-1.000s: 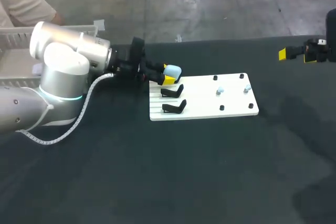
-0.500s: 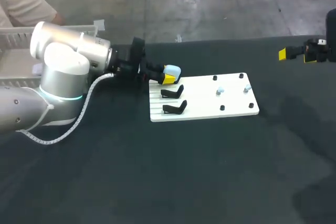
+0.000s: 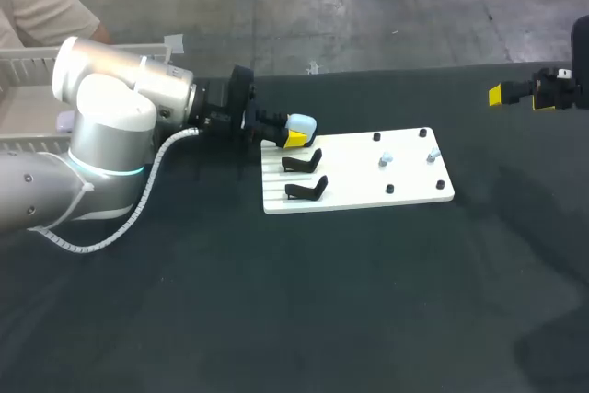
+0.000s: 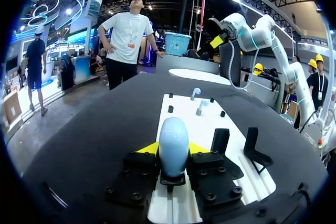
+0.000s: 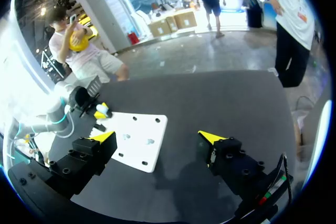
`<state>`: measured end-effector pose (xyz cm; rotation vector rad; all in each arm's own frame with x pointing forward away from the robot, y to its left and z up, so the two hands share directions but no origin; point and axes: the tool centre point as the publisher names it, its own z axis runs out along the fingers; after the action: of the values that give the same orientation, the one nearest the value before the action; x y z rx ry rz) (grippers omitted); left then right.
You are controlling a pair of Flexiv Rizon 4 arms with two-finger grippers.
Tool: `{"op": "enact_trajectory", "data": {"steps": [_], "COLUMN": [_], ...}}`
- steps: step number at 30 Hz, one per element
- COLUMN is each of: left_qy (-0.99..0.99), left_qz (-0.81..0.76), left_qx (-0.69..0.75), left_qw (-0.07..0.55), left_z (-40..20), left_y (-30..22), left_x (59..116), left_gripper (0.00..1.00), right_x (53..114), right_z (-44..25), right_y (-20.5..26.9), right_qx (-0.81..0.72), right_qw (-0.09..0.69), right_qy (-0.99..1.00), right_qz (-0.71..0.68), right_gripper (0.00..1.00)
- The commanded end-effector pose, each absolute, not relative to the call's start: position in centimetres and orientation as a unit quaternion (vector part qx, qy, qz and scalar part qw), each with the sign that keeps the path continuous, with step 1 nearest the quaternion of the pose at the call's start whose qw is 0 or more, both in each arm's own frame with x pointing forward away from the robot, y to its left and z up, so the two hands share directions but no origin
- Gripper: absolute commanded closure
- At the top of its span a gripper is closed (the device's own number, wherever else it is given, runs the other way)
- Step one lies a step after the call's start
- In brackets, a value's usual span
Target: Pick up each earbud case from the left stands, insert the matching earbuds, close the lid, and place the case in the box.
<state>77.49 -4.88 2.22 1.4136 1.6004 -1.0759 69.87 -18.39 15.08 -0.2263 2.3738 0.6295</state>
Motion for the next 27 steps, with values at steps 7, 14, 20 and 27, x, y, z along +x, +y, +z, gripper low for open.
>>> {"op": "enact_trajectory", "data": {"steps": [7, 14, 20, 27], "left_qy": [0.619, 0.617, 0.611, 0.593], "left_qz": [-0.416, -0.415, -0.409, -0.400], "left_qx": [0.541, 0.536, 0.539, 0.555], "left_qw": [0.389, 0.399, 0.411, 0.423], "left_z": [3.8, 7.0, 9.4, 11.2], "left_y": [-4.0, -4.1, -4.8, -5.9], "left_x": [78.2, 77.9, 76.9, 75.6], "left_gripper": [1.00, 1.00, 1.00, 1.00], "right_x": [69.9, 69.9, 70.4, 70.8], "right_z": [15.0, 15.0, 15.2, 15.4], "right_y": [-18.4, -18.4, -16.7, -12.7], "right_qx": [-0.087, -0.087, -0.101, -0.131], "right_qw": [0.331, 0.331, 0.313, 0.307], "right_qy": [0.908, 0.908, 0.916, 0.912], "right_qz": [0.241, 0.241, 0.229, 0.237], "right_gripper": [0.00, 0.00, 0.00, 0.00]}}
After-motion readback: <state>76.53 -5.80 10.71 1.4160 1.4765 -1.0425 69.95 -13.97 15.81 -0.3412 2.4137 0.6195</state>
